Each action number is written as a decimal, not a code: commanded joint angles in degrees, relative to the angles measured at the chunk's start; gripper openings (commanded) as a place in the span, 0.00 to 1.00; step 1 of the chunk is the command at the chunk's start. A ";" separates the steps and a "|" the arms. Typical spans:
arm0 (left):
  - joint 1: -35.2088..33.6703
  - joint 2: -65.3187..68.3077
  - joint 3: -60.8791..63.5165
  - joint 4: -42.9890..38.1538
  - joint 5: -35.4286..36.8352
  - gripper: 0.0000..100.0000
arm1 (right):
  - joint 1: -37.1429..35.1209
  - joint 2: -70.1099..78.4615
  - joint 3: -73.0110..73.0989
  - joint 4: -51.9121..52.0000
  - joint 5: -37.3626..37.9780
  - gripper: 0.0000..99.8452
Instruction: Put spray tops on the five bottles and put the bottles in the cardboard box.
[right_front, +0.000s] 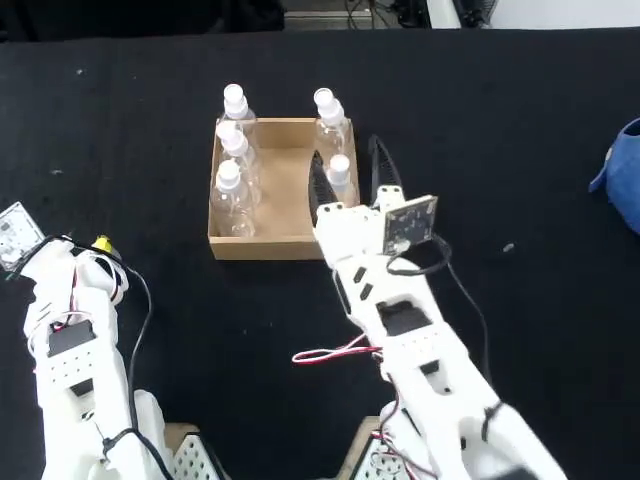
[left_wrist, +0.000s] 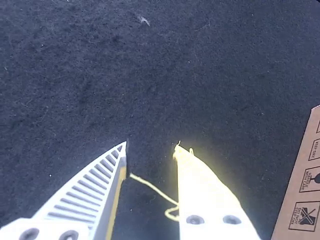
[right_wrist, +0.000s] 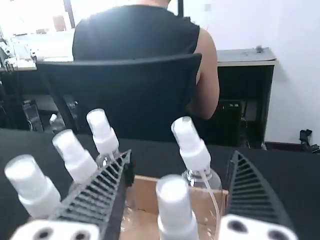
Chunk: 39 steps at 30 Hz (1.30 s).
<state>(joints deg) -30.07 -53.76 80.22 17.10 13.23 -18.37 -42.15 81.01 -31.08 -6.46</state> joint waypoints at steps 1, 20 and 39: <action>-0.22 -0.53 -1.19 -1.05 0.18 0.03 | 1.23 -9.89 -4.88 9.14 -0.53 0.26; -0.22 -0.53 -1.36 -1.14 0.18 0.03 | 14.95 -37.49 -6.46 35.16 -0.53 0.02; 8.92 -22.07 0.31 20.66 -7.91 0.03 | 27.96 -66.42 8.22 76.66 -0.09 0.01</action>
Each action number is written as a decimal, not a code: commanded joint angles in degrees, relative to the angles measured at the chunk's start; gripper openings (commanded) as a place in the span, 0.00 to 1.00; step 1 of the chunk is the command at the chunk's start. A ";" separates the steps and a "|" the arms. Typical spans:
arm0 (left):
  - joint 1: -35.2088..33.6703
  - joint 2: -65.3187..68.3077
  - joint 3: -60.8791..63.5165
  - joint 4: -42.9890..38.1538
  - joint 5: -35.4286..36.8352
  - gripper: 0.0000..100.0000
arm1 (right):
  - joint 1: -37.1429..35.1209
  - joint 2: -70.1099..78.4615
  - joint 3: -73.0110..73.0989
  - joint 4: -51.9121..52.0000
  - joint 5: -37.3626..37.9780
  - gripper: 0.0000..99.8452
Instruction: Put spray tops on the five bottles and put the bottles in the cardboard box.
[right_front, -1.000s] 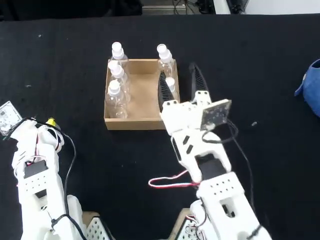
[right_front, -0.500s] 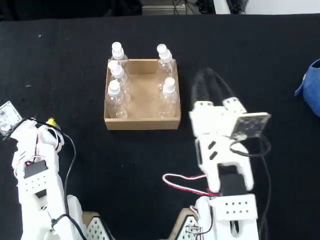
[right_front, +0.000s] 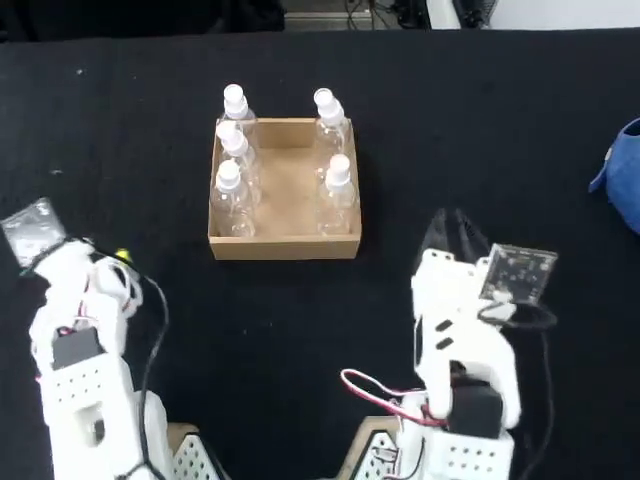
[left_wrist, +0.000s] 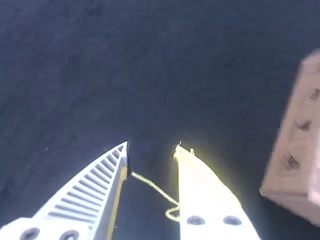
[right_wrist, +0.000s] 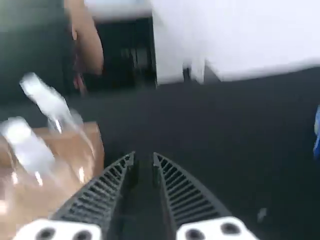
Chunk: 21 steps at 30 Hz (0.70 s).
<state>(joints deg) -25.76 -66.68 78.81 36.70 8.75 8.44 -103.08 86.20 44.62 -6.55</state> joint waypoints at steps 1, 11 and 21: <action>4.97 -11.60 2.68 1.41 -3.78 0.03 | 1.23 -5.14 3.65 2.20 -0.09 0.01; 8.57 -32.62 10.77 4.31 -6.33 0.03 | 1.23 -5.41 2.77 18.81 -0.44 0.01; 7.16 -37.01 14.73 13.19 -13.89 0.03 | 6.07 -5.41 7.87 19.60 -0.44 0.01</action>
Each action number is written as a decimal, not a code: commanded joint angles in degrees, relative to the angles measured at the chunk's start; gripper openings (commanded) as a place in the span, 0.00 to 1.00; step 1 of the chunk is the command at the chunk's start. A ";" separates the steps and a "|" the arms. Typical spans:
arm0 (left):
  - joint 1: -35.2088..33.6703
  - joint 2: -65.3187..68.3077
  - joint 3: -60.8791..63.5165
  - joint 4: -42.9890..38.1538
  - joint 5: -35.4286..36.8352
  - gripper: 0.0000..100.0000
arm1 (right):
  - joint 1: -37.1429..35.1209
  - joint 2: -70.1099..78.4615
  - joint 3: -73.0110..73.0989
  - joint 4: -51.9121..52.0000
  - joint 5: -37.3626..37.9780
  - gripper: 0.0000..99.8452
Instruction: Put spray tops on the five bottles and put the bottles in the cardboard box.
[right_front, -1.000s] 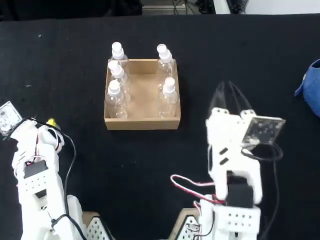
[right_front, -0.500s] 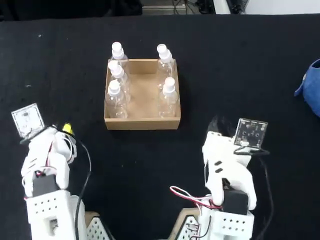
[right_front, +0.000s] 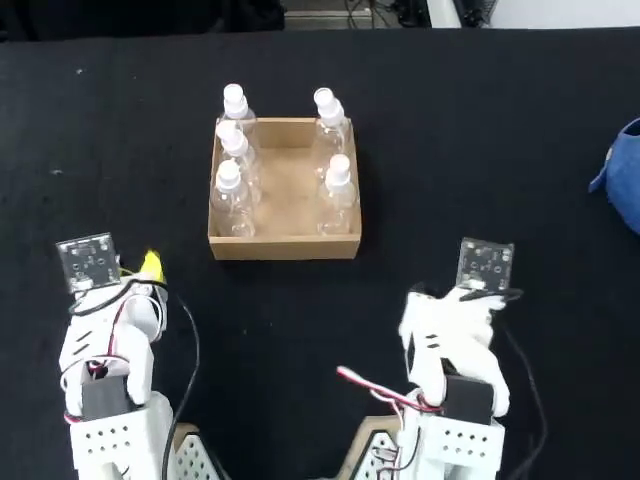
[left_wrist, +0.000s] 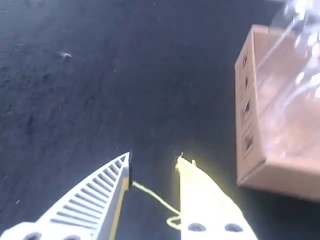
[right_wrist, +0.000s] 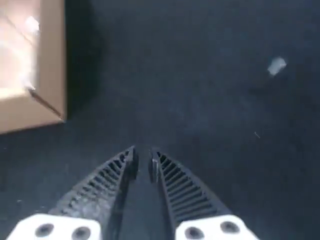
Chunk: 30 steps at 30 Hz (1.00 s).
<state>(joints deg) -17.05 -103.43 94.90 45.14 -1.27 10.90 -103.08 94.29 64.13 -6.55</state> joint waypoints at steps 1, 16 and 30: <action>-1.19 -0.26 -1.63 6.42 -4.22 0.03 | 4.57 -5.41 -0.04 0.09 -0.44 0.01; -1.19 -0.18 2.51 15.82 -4.40 0.03 | 5.54 -5.32 1.98 6.59 0.00 0.01; -1.63 -0.18 2.51 27.34 -4.40 0.03 | 5.54 -5.41 2.07 10.55 -0.18 0.01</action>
